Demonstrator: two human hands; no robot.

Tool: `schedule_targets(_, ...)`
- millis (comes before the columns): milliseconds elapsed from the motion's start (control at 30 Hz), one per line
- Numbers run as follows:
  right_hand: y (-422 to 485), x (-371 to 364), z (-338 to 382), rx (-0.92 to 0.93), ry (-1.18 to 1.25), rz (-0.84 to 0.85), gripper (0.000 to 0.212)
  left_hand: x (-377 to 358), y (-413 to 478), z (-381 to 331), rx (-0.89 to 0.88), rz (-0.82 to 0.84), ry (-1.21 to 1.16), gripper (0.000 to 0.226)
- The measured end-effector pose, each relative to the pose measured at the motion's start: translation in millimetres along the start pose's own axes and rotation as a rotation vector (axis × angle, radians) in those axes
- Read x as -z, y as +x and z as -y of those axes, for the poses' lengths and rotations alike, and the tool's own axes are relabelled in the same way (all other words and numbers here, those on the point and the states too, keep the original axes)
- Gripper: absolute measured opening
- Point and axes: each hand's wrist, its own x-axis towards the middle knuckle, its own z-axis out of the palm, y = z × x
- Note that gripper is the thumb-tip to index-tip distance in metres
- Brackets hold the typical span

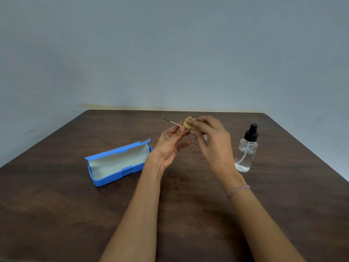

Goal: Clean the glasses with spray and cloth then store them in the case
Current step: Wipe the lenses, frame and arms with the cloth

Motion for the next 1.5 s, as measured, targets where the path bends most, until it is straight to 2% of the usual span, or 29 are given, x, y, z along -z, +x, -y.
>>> schedule_targets(133,0,0,1,-0.021,0.016,-0.005,0.027,1,2,2,0.012,-0.013,0.029,0.054)
schedule_targets(400,-1,2,1,-0.025,0.025,-0.017,0.028,-1,-1,0,0.045,0.01,0.088,0.043)
schedule_targets(533,0,1,1,-0.003,0.034,-0.024,0.025,-2,0,2,0.071,0.014,0.168,0.045)
schedule_targets(700,0,0,3,0.01,0.02,-0.042,0.026,-4,0,0,0.06,-0.006,0.14,0.023)
schedule_targets(800,1,1,3,-0.002,0.046,-0.052,0.028,-5,1,0,0.039,-0.011,0.081,0.02)
schedule_targets(1000,6,8,-1,-0.273,0.271,-0.187,0.027,0,8,1,-0.056,0.007,-0.103,0.05)
schedule_targets(1167,7,8,-5,-0.42,0.333,-0.248,0.025,0,9,0,-0.11,-0.049,-0.272,0.05)
schedule_targets(1333,5,2,-18,-0.652,0.452,-0.212,0.025,3,10,-3,-0.171,-0.139,-0.395,0.055)
schedule_targets(1500,0,-2,-27,-0.714,0.26,-0.052,0.023,5,9,-6,-0.228,-0.131,-0.484,0.054)
